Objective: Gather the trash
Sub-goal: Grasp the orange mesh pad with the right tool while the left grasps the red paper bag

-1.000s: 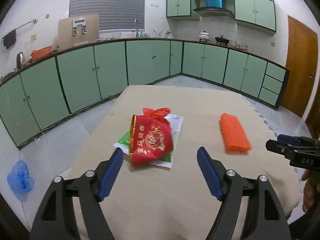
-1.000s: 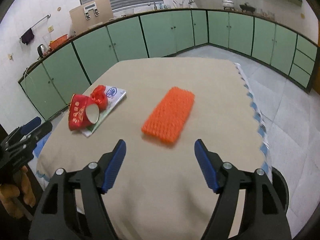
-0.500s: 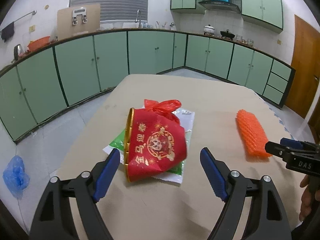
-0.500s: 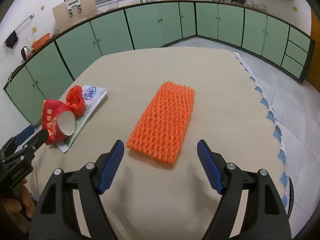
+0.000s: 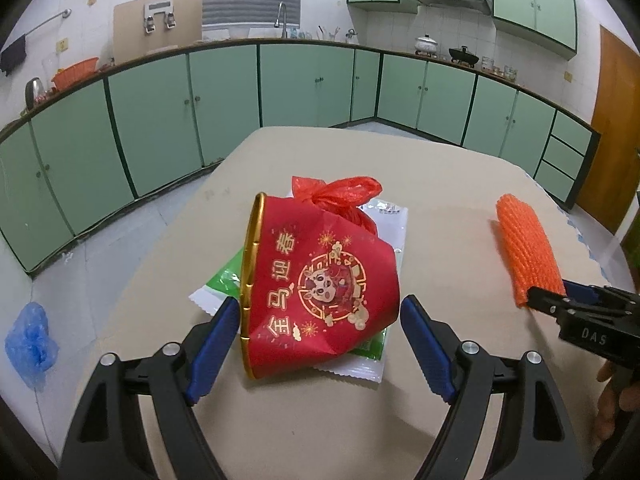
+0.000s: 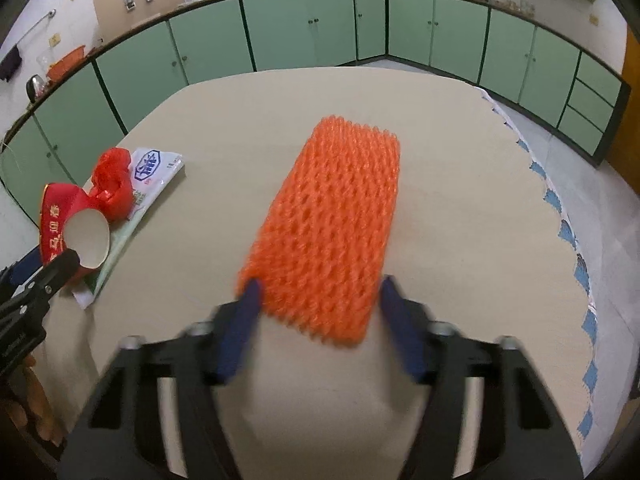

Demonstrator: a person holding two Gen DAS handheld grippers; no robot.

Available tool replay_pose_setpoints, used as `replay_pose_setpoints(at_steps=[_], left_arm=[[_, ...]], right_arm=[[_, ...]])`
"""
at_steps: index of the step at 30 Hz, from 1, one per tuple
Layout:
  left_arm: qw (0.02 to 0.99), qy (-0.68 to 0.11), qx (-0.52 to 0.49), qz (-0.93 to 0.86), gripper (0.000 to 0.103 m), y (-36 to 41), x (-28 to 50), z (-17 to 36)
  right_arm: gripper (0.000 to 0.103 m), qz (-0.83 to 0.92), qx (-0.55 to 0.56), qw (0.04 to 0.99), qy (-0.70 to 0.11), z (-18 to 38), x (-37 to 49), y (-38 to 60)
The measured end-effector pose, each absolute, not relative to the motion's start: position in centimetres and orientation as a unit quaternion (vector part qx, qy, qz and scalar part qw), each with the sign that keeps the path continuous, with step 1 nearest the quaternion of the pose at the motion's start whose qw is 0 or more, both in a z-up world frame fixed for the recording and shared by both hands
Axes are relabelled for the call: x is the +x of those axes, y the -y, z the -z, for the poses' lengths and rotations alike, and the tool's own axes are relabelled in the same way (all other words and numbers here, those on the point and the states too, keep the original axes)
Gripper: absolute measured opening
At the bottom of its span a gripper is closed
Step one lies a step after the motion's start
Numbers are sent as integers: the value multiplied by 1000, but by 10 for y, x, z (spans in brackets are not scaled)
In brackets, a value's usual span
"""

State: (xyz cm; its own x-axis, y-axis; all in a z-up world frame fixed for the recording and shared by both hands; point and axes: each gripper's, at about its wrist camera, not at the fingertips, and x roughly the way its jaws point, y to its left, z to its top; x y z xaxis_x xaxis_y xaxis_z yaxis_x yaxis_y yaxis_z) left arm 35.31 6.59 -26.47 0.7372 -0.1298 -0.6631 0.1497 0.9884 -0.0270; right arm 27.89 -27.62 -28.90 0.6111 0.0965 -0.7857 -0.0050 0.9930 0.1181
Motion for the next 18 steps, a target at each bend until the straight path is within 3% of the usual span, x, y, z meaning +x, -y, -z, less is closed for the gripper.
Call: replay_pose_setpoints(at_steps=[4, 9, 18], left_arm=[[931, -356, 16, 74, 81, -63, 354, 264], [933, -351, 15, 73, 80, -60, 354, 260], [935, -347, 14, 73, 69, -55, 350, 256]], right_arm=[[15, -46, 81, 891, -443, 285, 276, 288], [14, -52, 90, 897, -430, 272, 259, 301], [14, -62, 103, 898, -424, 267, 243, 315]])
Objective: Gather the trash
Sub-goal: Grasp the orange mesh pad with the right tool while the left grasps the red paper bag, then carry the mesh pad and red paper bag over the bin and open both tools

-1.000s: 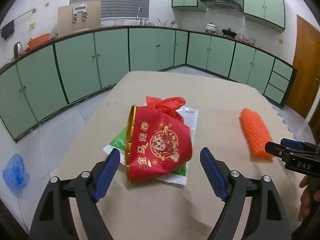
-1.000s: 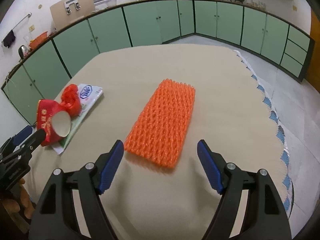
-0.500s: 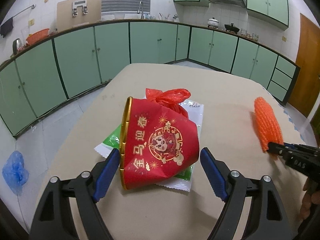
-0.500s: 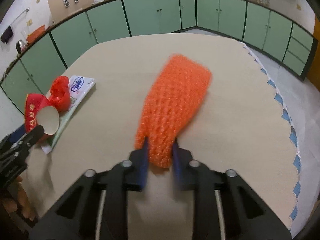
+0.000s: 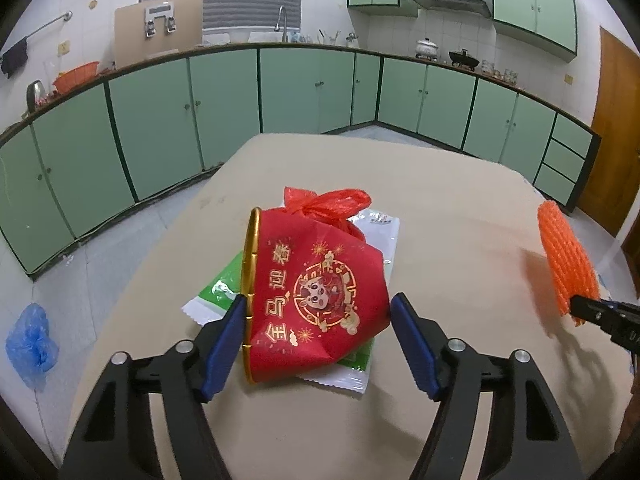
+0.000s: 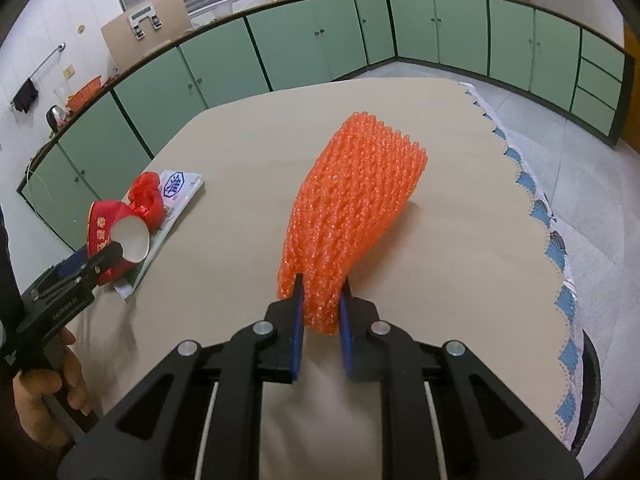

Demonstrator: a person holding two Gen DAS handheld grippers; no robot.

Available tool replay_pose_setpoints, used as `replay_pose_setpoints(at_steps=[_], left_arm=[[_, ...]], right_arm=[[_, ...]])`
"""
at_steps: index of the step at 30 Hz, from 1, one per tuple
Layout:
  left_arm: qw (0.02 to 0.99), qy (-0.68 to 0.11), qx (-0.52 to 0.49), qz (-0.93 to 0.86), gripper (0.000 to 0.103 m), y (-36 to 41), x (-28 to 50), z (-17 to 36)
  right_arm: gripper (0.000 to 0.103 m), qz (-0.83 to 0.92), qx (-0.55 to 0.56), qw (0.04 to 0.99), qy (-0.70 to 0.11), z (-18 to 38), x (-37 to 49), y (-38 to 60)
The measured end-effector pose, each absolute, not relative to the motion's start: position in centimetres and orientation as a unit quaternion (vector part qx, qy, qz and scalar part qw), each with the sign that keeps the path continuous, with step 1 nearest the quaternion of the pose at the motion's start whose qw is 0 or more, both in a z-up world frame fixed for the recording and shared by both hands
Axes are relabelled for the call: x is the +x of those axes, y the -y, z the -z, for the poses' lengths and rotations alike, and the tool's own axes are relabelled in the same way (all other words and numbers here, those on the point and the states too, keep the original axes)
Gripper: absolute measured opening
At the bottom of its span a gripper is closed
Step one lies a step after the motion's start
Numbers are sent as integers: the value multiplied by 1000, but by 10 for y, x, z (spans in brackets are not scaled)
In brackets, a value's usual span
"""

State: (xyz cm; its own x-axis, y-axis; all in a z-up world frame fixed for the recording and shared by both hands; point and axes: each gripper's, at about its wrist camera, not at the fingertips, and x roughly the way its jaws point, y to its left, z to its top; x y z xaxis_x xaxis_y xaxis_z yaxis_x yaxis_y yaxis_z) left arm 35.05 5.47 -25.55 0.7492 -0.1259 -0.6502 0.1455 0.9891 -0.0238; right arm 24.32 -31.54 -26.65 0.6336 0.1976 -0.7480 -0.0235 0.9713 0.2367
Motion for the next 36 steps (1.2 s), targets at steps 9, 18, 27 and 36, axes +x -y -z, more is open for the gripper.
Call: replay_pose_setpoints(at_steps=[9, 18, 27, 36], left_arm=[[946, -314, 3, 81, 66, -59, 310, 220], [943, -309, 12, 123, 66, -30, 259, 202], [927, -305, 37, 216, 66, 57, 231, 194], [893, -308, 63, 322, 66, 160, 207, 197]], right_arm=[[14, -63, 113, 902, -411, 253, 225, 323], [14, -51, 122, 908, -398, 235, 182, 354], [14, 6, 135, 908, -396, 229, 117, 426], [14, 75, 169, 893, -410, 253, 52, 502]])
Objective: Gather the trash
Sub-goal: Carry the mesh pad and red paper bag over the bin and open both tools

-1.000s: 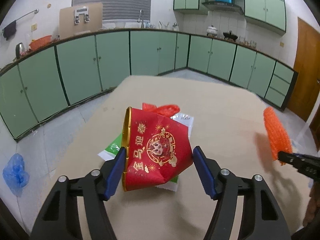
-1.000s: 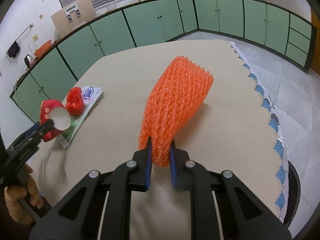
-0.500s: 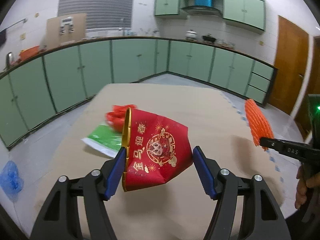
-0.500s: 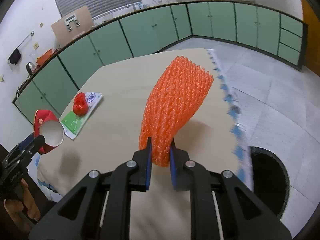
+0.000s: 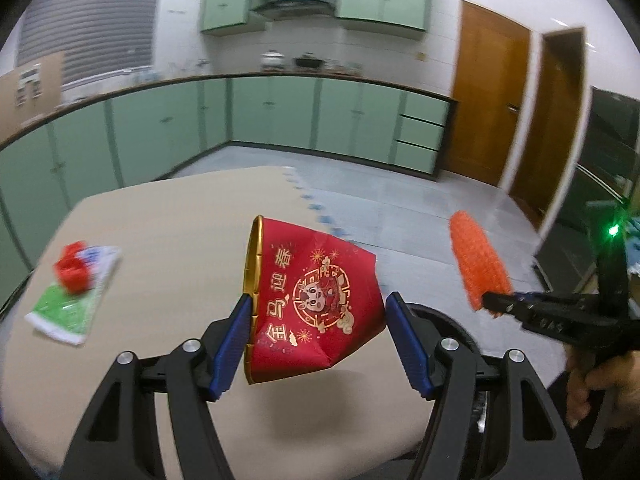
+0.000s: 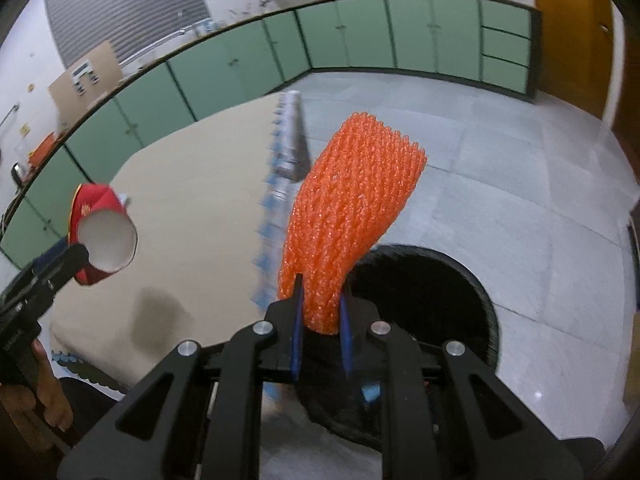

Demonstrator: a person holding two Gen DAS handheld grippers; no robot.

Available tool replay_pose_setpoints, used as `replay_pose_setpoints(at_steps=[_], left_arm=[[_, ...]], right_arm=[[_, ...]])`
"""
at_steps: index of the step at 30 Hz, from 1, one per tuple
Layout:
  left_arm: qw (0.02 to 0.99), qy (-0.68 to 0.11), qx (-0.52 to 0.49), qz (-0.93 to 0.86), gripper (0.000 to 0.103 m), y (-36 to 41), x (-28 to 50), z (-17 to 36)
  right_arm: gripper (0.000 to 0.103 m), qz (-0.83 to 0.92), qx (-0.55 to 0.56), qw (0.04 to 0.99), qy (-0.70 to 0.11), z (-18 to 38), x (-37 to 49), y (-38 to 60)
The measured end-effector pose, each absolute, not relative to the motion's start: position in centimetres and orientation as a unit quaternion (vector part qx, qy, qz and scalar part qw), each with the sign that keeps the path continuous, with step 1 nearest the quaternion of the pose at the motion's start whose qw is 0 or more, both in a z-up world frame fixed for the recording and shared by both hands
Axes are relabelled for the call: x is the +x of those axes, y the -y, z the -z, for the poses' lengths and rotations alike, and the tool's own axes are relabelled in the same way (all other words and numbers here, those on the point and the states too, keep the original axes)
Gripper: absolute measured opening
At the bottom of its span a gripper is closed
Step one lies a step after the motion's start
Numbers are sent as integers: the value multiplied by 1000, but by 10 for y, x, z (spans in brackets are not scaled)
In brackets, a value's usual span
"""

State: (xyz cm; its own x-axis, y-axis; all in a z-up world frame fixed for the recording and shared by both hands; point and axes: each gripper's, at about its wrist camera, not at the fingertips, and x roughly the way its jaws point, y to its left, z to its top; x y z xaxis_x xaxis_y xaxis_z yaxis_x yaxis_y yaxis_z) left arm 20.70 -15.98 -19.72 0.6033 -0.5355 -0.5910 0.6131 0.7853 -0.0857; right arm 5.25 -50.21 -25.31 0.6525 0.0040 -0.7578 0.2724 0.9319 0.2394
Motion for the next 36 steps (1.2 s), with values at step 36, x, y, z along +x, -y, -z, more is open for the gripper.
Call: replay_pose_setpoints(at_steps=[36], left_arm=[[806, -374, 163, 429, 73, 327, 191, 282]], right_arm=[[33, 111, 242, 840, -473, 332, 15, 589]])
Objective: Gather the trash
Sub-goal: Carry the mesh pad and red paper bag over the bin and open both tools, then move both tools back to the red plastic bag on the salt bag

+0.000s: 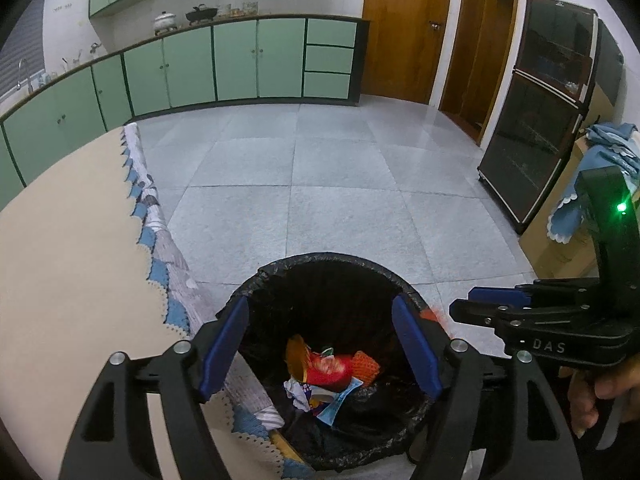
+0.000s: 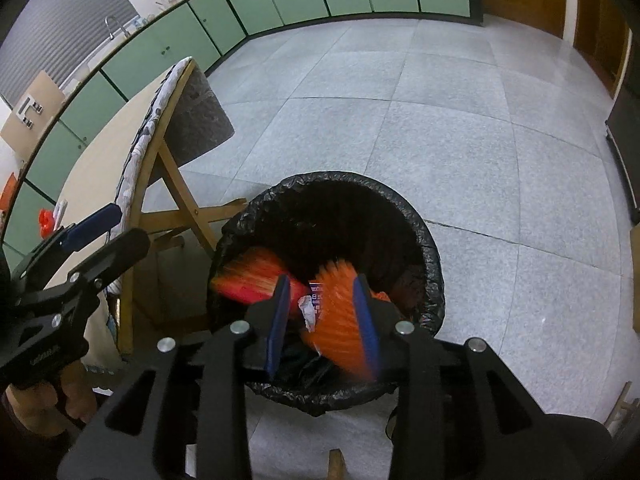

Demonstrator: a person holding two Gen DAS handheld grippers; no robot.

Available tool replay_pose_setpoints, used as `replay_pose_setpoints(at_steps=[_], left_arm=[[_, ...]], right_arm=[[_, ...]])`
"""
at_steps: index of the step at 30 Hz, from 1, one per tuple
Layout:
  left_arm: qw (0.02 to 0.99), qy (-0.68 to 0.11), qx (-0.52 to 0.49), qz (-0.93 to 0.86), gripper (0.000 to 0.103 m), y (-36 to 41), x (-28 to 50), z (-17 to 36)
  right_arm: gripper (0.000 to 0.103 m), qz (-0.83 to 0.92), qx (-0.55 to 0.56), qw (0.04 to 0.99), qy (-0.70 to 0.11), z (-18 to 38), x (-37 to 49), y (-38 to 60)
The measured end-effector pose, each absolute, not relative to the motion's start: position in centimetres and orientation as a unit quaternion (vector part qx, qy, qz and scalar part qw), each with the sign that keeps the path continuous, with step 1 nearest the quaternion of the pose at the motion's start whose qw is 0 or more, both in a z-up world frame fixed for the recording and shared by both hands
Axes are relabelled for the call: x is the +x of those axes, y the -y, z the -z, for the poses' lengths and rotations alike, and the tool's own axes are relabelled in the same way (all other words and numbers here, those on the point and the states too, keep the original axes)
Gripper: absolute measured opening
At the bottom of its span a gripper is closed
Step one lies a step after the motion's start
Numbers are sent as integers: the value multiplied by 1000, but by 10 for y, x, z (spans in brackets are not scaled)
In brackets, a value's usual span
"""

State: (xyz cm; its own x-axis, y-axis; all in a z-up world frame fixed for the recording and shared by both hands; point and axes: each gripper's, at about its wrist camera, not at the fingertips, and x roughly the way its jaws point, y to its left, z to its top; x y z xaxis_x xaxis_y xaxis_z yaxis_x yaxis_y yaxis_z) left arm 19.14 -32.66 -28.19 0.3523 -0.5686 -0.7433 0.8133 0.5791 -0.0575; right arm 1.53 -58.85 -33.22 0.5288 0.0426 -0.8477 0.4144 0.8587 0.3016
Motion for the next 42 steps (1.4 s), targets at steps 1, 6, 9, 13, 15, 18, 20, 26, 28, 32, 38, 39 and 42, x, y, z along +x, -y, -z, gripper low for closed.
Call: replay_pose_setpoints(at_steps=[1, 6, 9, 13, 15, 18, 20, 26, 28, 32, 38, 39, 42], left_arm=[[806, -375, 164, 427, 73, 326, 193, 283], [809, -375, 161, 422, 73, 322, 194, 282], [818, -371, 155, 411, 73, 310, 195, 275], [841, -362, 127, 380, 76, 272, 199, 257], [854, -357, 119, 359, 76, 248, 202, 250], [873, -354, 94, 323, 76, 208, 212, 239], [883, -353, 85, 297, 76, 181, 220, 232], [907, -338, 79, 240, 76, 120, 227, 212], [911, -337, 71, 225, 76, 100, 230, 209], [922, -334, 60, 189, 76, 56, 237, 204], [931, -336, 42, 138, 76, -6, 251, 206], [932, -336, 38, 131, 76, -16, 253, 207], [935, -335, 30, 110, 76, -43, 261, 208]], right_arm=[[33, 109, 241, 840, -473, 333, 15, 587], [33, 110, 241, 843, -469, 330, 14, 587], [33, 108, 238, 846, -464, 325, 14, 585], [33, 99, 216, 858, -455, 307, 21, 573], [33, 90, 201, 866, -449, 296, 29, 562], [37, 69, 173, 881, -436, 276, 45, 536], [37, 55, 164, 886, -431, 266, 55, 522], [41, 16, 137, 899, -417, 242, 90, 474], [42, 3, 123, 902, -413, 235, 102, 455], [43, -34, 98, 906, -410, 225, 128, 410], [43, -87, 61, 909, -403, 211, 168, 344], [43, -96, 56, 909, -402, 209, 174, 333], [43, -115, 49, 908, -399, 204, 189, 306]])
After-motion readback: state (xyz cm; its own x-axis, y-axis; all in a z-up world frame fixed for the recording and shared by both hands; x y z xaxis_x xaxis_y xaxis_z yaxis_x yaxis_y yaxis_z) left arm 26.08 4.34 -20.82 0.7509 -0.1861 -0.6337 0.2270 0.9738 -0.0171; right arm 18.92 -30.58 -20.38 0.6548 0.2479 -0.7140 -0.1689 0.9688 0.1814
